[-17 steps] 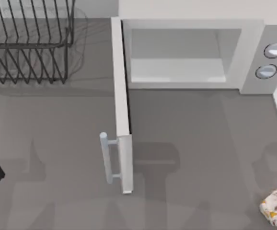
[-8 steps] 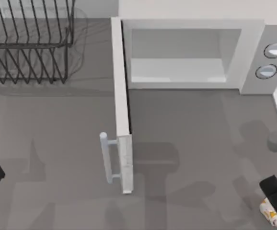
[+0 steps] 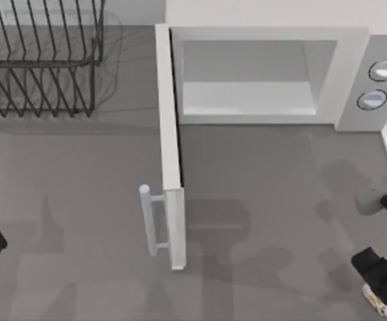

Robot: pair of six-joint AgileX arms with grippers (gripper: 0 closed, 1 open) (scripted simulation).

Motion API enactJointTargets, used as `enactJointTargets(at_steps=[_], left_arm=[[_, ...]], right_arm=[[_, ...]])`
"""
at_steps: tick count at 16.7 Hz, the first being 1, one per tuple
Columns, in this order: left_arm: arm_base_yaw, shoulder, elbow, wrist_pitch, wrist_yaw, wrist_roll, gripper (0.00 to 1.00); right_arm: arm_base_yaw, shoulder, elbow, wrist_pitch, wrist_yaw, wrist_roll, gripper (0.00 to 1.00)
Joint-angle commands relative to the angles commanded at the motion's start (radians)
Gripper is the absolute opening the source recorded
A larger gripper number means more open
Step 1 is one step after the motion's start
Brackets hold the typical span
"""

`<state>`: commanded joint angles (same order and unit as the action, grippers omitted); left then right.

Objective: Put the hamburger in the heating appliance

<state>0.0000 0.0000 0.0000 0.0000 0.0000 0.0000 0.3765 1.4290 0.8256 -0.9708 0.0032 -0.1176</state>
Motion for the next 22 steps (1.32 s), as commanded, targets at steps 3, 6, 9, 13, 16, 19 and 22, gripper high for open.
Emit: enactJointTargets(at_steps=[3,6,9,13,16,19,22], left_arm=[[0.000,0.000,0.000,0.000,0.000,0.000,1.00],[0.000,0.000,0.000,0.000,0.000,0.000,1.00],[0.000,0.000,0.000,0.000,0.000,0.000,1.00],[0.000,0.000,0.000,0.000,0.000,0.000,1.00],[0.000,0.000,0.000,0.000,0.000,0.000,1.00],[0.000,0.000,0.000,0.000,0.000,0.000,1.00],[0.000,0.000,0.000,0.000,0.000,0.000,1.00]], right_arm=[[-0.003,0.006,-0.013,0.018,0.000,0.000,1.00],[-0.001,0.058,-0.063,0.120,0.000,0.000,1.00],[0.000,0.132,-0.134,0.278,0.000,0.003,1.00],[0.002,0.193,-0.191,0.384,0.000,0.005,1.00],[0.002,0.194,-0.192,0.385,0.000,0.005,1.00],[0.002,0.194,-0.192,0.385,0.000,0.005,0.85],[0.002,0.194,-0.192,0.385,0.000,0.005,0.62]])
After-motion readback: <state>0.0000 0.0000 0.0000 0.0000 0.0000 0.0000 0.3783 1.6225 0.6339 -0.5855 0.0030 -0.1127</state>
